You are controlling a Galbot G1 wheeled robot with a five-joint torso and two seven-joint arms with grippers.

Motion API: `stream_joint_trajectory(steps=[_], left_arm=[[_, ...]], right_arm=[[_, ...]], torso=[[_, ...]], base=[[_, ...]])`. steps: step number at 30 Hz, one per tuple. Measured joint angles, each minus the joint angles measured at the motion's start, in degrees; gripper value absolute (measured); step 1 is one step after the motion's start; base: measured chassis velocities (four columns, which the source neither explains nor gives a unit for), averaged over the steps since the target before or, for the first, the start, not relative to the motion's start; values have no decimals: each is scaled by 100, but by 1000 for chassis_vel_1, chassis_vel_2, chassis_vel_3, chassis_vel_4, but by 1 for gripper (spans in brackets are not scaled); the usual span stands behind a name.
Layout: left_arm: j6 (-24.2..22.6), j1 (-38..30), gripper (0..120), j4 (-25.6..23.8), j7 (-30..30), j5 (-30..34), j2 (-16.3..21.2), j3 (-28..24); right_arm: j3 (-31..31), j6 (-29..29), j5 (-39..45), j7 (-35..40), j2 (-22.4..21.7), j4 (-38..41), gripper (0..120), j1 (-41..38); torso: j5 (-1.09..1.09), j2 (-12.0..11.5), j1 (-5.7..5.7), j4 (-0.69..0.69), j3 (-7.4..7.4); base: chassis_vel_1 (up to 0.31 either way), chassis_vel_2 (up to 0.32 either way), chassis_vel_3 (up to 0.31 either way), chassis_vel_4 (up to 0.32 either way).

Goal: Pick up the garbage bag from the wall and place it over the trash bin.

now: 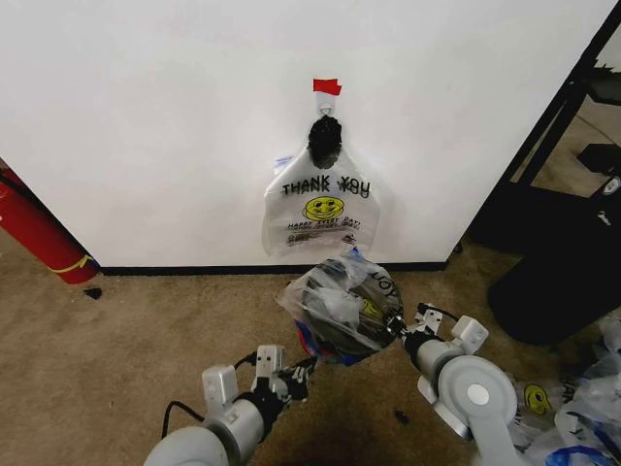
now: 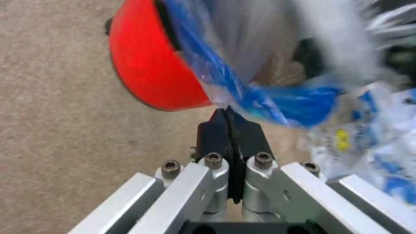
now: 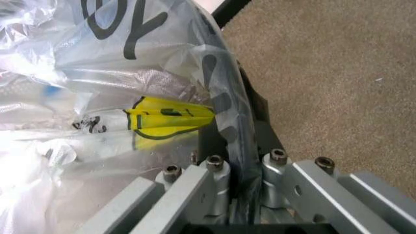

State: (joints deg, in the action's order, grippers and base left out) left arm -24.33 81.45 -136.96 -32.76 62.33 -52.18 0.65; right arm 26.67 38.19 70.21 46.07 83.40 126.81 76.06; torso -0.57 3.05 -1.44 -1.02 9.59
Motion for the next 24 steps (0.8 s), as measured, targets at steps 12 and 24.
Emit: stream_joint_trajectory(steps=[12, 24], left_arm=[[-45, -600, 0, 1199, -122, -174, -395, -348], [-281, -320, 4, 922, 38, -383, -319, -113]], right_arm=[[-6, 74, 147, 108, -39, 347, 0, 169], [-45, 120, 104, 88, -31, 274, 0, 153]], torso=[[0, 0, 0, -2, 0], [-1, 0, 0, -1, 0]], base=[[0, 0, 0, 0], [0, 0, 0, 0]])
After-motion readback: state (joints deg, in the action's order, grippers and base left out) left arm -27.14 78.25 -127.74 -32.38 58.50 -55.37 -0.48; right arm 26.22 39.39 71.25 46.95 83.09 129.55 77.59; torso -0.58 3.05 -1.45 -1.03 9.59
